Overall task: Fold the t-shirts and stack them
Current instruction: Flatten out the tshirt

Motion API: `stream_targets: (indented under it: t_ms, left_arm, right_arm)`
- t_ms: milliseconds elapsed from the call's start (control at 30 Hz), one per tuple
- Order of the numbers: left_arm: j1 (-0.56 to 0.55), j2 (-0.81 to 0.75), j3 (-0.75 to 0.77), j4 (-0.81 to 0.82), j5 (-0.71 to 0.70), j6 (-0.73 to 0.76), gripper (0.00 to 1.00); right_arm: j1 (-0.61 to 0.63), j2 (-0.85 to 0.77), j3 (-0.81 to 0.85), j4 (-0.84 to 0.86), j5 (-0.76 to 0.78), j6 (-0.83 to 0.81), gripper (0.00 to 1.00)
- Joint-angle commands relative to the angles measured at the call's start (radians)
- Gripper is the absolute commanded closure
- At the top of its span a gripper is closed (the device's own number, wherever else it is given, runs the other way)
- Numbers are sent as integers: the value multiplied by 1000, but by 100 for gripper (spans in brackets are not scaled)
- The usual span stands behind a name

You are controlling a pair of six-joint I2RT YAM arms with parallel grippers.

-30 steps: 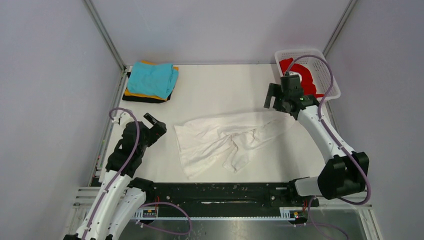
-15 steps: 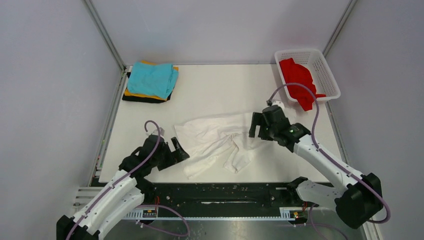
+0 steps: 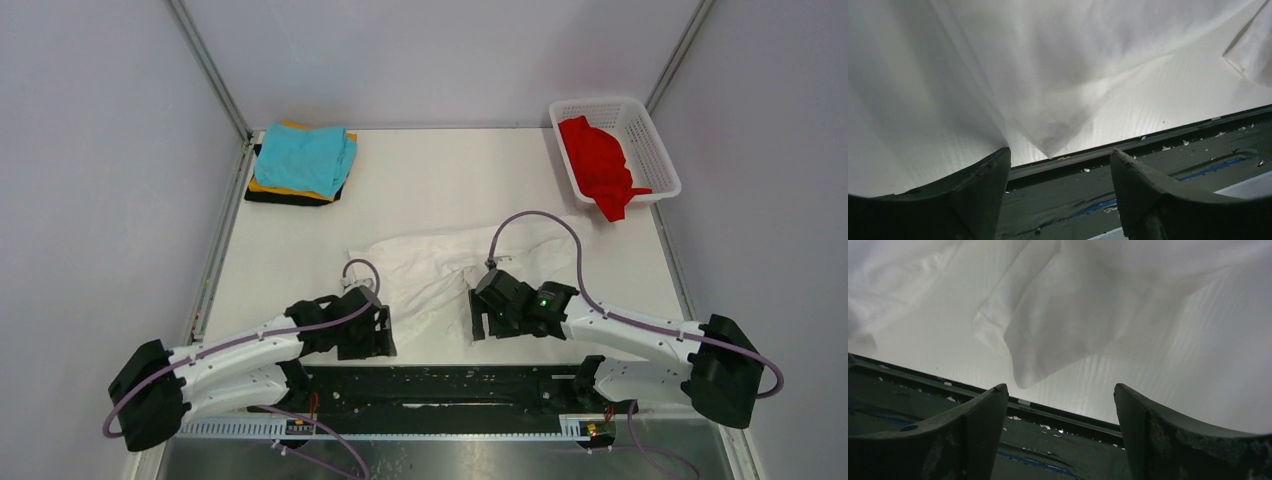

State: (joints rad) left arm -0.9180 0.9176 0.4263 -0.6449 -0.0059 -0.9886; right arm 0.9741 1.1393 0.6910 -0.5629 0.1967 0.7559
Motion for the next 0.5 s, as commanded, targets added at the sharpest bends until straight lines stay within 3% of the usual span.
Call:
stream_targets:
  t_ms: [0,133,300,333,367,467]
  left_arm:
    - [-60,114,15,84,-45,-62,28]
    - [-66,209,12,142,-80,-94,40]
    - [-70,268,25,156,-164,-114,72]
    - [-69,275,33,157,-180,-114,81]
    - [-69,280,44,154,-192,-107,97]
    - [-69,282,82,119,-237,-85,100]
  right_arm:
    - [89,18,-55,85,-49,52,16]
    - [111,66,-80,173,-45,58,18]
    - [110,136,-89,236,42,67,23]
    - [110,146,-93,241,73,71,28]
    - [110,153,-95,240,103,78,34]
    - [110,144,-106,211,175,92,63]
